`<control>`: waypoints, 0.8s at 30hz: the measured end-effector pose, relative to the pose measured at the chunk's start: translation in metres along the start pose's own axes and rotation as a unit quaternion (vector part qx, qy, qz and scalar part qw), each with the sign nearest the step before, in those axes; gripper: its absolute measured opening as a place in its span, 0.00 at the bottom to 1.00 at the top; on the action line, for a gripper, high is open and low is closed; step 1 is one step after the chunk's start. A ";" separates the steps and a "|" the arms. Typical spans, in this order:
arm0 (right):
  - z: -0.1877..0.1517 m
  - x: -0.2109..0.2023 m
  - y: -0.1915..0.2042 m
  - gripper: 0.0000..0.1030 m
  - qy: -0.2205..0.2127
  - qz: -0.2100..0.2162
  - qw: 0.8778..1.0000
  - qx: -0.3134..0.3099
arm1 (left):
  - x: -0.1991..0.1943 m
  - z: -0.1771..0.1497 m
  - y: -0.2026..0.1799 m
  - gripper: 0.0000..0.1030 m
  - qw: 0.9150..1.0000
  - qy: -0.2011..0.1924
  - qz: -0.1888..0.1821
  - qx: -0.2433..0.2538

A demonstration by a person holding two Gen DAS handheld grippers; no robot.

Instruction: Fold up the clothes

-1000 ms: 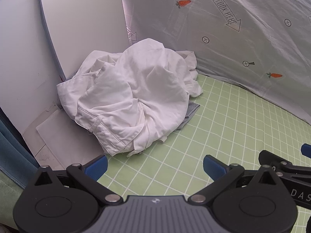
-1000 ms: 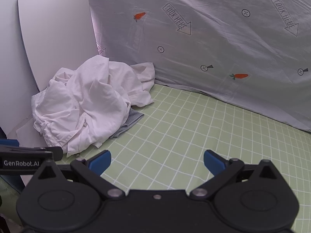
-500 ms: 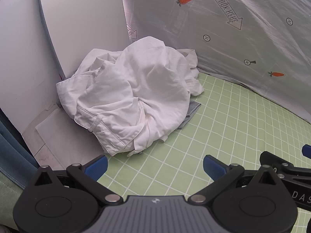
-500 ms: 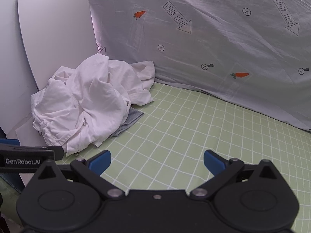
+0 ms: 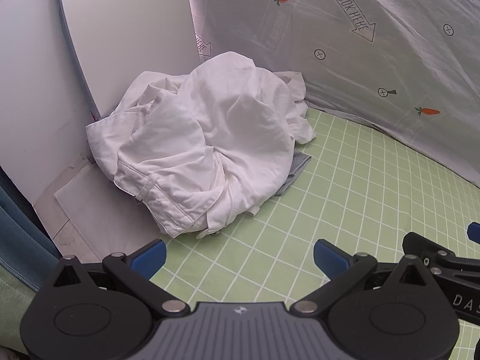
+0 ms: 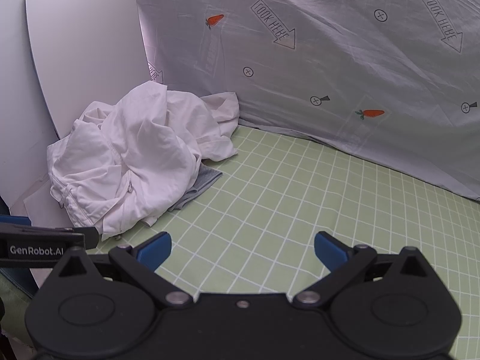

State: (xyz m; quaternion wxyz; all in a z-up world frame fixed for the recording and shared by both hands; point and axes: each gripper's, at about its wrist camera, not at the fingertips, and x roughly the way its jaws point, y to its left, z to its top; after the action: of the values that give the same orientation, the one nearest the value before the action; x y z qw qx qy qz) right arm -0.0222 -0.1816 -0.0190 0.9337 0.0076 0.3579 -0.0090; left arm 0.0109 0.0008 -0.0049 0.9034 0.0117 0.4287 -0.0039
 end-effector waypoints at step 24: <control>0.000 0.008 0.001 1.00 0.014 0.001 1.000 0.000 | 0.014 0.000 0.004 1.00 1.000 0.029 -0.002 -0.006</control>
State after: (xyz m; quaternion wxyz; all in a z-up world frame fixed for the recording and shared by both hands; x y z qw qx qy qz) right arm -0.0162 -0.1811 -0.0238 0.9287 0.0085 0.3706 -0.0078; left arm 0.0200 0.0051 -0.0154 0.8907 0.0051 0.4546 -0.0027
